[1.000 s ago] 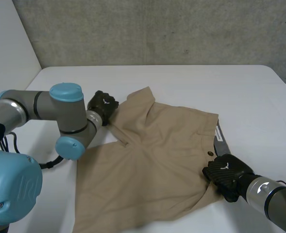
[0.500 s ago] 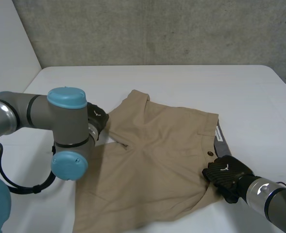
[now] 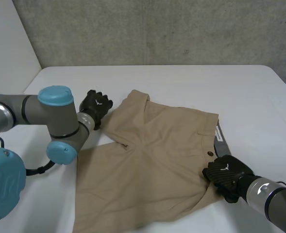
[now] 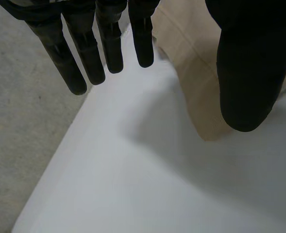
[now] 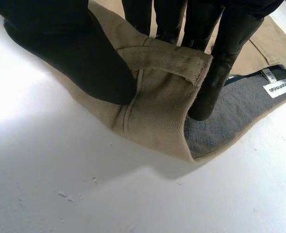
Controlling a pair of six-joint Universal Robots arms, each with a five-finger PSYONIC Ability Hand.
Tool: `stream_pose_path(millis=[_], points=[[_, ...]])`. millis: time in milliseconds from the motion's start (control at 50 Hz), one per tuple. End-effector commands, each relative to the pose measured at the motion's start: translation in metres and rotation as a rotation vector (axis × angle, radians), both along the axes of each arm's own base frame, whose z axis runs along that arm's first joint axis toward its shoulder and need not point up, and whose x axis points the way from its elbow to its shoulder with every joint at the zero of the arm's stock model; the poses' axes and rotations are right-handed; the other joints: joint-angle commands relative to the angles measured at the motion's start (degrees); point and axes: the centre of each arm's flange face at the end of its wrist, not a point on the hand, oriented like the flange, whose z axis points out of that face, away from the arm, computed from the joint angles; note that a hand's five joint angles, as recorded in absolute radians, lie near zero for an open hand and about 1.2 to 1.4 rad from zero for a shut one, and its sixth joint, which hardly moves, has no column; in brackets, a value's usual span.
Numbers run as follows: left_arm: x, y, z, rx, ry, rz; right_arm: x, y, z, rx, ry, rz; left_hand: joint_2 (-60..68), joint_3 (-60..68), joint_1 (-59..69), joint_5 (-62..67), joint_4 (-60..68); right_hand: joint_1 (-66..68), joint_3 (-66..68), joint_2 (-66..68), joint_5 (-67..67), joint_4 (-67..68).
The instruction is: Fold the shorts.
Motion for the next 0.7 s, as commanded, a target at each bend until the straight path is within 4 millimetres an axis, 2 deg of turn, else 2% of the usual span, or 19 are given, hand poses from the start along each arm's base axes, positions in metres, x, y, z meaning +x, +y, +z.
stream_pose_path(millis=[20, 120, 200, 300, 440, 540, 560, 580, 600, 700], points=[[-0.002, 0.001, -0.006, 0.012, -0.001, -0.013, 0.000, -0.001, 0.000, -0.003, -0.001, 0.001, 6.71, 6.45, 7.67, 6.40, 6.78, 23.37, 12.26, 12.37, 11.34, 11.67], [-0.006, 0.000, -0.007, 0.019, 0.021, -0.029, 0.000, -0.002, 0.000, -0.008, -0.001, -0.002, 23.85, 23.58, 24.81, 23.53, 23.91, 23.37, 12.26, 12.37, 11.34, 11.67], [-0.006, 0.000, -0.008, 0.048, 0.027, -0.024, 0.000, -0.002, 0.000, -0.007, -0.002, -0.001, 54.91, 54.65, 55.87, 54.59, 54.98, 23.37, 12.26, 12.37, 11.34, 11.67], [-0.002, 0.004, -0.009, 0.093, 0.000, -0.001, 0.000, -0.003, 0.000, -0.009, -0.002, -0.001, 54.98, 54.71, 55.94, 54.66, 55.04, 23.37, 12.26, 12.37, 11.34, 11.67], [0.010, 0.005, -0.006, 0.102, -0.037, 0.136, 0.000, -0.002, 0.000, -0.008, -0.001, 0.000, 54.98, 54.71, 55.94, 54.66, 55.04, 23.37, 12.26, 12.37, 11.34, 11.67], [0.010, 0.014, 0.001, 0.110, -0.023, 0.113, 0.000, -0.001, 0.000, -0.005, 0.000, 0.000, 54.98, 54.71, 55.94, 54.66, 55.04, 23.37, 12.26, 12.37, 11.34, 11.67], [0.009, 0.017, 0.003, 0.113, -0.015, 0.090, 0.000, -0.001, 0.000, -0.004, -0.001, 0.001, 28.36, 28.09, 29.32, 28.04, 28.42, 23.37, 12.26, 12.37, 11.34, 11.67], [0.009, 0.019, 0.004, 0.114, -0.010, 0.078, 0.000, -0.001, 0.000, -0.004, -0.001, 0.001, 15.27, 15.00, 16.23, 14.95, 15.33, 23.37, 12.26, 12.37, 11.34, 11.67], [0.008, 0.020, 0.004, 0.114, -0.007, 0.067, 0.000, -0.001, -0.001, -0.003, 0.000, 0.000, 8.64, 8.38, 9.60, 8.32, 8.70, 23.37, 12.26, 12.37, 11.34, 11.67], [0.005, 0.023, 0.004, 0.124, 0.007, 0.022, 0.000, -0.001, -0.001, -0.003, 0.000, -0.002, 6.05, 5.79, 7.01, 5.73, 6.11, 23.37, 12.26, 12.37, 11.34, 11.67]])
